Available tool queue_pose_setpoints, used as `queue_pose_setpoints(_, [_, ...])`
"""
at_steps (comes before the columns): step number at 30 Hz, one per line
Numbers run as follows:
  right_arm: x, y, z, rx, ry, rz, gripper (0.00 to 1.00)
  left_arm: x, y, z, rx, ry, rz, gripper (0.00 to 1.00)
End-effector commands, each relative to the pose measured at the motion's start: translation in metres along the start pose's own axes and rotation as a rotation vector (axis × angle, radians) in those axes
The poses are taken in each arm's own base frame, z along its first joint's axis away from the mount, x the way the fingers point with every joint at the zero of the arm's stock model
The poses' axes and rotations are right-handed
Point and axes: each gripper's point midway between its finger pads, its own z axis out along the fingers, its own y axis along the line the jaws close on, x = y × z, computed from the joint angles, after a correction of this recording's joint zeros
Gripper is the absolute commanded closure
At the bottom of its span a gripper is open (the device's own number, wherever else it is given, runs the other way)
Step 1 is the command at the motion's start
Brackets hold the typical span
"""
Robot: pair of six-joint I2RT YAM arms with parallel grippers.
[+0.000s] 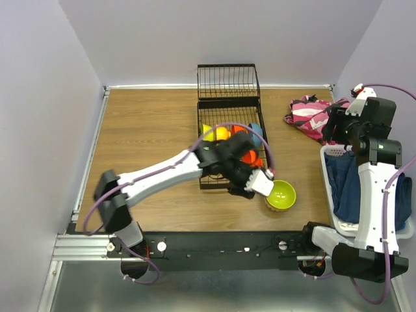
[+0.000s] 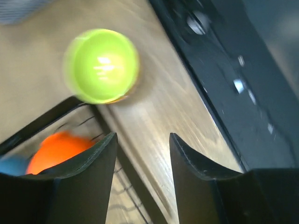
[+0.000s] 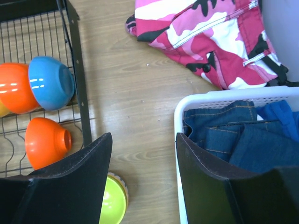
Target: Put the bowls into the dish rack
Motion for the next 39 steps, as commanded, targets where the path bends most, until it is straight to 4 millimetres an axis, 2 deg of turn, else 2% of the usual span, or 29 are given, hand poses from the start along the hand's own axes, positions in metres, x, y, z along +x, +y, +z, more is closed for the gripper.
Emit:
queue_pose_setpoints(1, [0.001, 0.003, 0.004, -0.021, 0.011, 0.01, 0.33, 0.049, -0.039, 0.038, 0.277, 0.209, 0.158, 0.43])
queue_pose_setpoints(6, [0.006, -0.004, 0.006, 0.011, 0.016, -0.005, 0.33, 0.039, -0.024, 0.072, 0.235, 0.199, 0.228, 0.43])
queue_pose_setpoints(7, [0.006, -0.004, 0.005, 0.015, 0.012, -0.006, 0.33, 0.041, -0.026, 0.082, 0.246, 0.207, 0.225, 0.43])
queue_pose_setpoints(15, [0.018, -0.004, 0.012, 0.007, 0.045, 0.006, 0.33, 0.027, -0.012, 0.118, 0.197, 0.165, 0.245, 0.44])
queue_pose_setpoints(18, [0.02, -0.004, 0.015, 0.006, 0.055, 0.007, 0.33, 0.027, -0.005, 0.13, 0.182, 0.168, 0.245, 0.45])
queue_pose_setpoints(19, [0.02, -0.004, 0.015, 0.004, 0.055, 0.009, 0.33, 0.033, -0.004, 0.137, 0.186, 0.181, 0.233, 0.45])
queue_pose_setpoints(24, [0.023, -0.003, 0.018, -0.001, 0.067, 0.014, 0.33, 0.034, 0.009, 0.149, 0.154, 0.183, 0.238, 0.47])
queue_pose_setpoints(29, [0.026, -0.002, 0.02, -0.009, 0.076, 0.015, 0.33, 0.042, 0.009, 0.158, 0.171, 0.2, 0.217, 0.51])
queue_pose_setpoints(32, [0.029, -0.001, 0.019, -0.014, 0.078, 0.016, 0.33, 0.045, 0.008, 0.16, 0.179, 0.208, 0.205, 0.61])
queue_pose_setpoints(33, [0.03, -0.001, 0.02, -0.015, 0.079, 0.019, 0.33, 0.044, 0.008, 0.161, 0.176, 0.205, 0.196, 0.68])
queue_pose_setpoints(36, [0.034, -0.001, 0.019, -0.017, 0.084, 0.02, 0.33, 0.046, 0.007, 0.162, 0.18, 0.209, 0.183, 0.74])
queue_pose_setpoints(39, [0.036, -0.001, 0.018, -0.015, 0.085, 0.019, 0.33, 0.049, 0.006, 0.163, 0.183, 0.215, 0.171, 0.76])
